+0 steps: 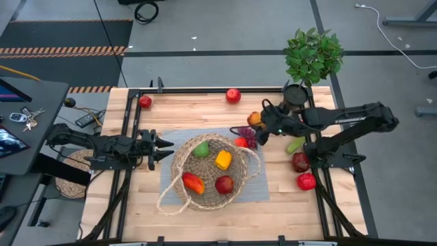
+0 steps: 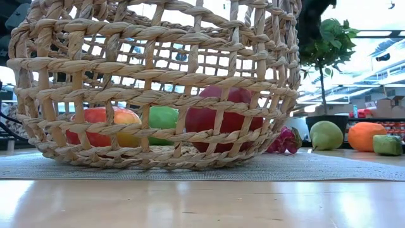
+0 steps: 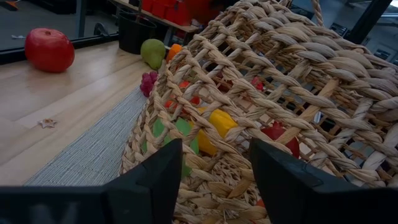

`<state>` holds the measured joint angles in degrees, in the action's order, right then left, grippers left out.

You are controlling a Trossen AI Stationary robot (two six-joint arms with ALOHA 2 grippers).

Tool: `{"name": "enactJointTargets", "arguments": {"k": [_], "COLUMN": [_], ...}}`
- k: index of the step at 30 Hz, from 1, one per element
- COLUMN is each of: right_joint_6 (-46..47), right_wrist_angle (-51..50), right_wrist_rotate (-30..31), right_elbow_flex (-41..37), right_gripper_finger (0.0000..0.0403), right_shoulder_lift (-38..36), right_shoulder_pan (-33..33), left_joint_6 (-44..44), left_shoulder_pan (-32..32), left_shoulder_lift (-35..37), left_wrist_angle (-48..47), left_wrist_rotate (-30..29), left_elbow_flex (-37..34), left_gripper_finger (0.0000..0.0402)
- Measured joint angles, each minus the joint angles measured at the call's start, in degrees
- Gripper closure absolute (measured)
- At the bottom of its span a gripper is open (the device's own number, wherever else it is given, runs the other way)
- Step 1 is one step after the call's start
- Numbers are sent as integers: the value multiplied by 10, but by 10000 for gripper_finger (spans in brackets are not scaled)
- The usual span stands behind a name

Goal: Build produce basket
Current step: Put the red apple into the brown basket

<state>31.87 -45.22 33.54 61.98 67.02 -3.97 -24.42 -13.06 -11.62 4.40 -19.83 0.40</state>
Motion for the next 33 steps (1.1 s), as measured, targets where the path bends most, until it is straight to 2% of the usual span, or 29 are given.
{"name": "enactJointTargets", "arguments": {"k": [6,19,25,33], "right_joint_6": [-21,-90,-114,-168], "right_wrist_angle": [2,102,103,105], "right_wrist_rotate": [60,84,86,89], "right_elbow_flex": [57,84,149,266], "right_gripper_finger": [71,71,71,70], "right_shoulder_lift": [1,43,86,175], "right_shoulder_pan": [-43,-90,-95,-133], "left_joint_6": [0,0,0,0], "left_shoulder_pan": [0,0,0,0], "left_shoulder_lift": [0,0,0,0], "left_wrist_angle": [0,0,0,0], "left_wrist_rotate": [0,0,0,0], "left_elbow_flex": [0,0,0,0], "left_gripper_finger": [206,205,203,208]}}
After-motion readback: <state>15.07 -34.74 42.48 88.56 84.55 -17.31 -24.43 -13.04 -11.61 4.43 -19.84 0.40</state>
